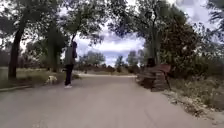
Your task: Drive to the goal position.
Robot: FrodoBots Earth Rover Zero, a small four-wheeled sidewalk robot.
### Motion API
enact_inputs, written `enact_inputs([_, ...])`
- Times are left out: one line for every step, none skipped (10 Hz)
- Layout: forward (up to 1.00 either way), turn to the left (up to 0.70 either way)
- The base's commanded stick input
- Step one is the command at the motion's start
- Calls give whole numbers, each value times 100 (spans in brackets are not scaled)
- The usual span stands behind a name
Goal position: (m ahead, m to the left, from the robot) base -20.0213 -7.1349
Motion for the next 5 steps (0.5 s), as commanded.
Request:
enact_inputs([85, 0])
enact_inputs([85, 0])
enact_inputs([85, 0])
enact_inputs([85, 0])
enact_inputs([85, 0])
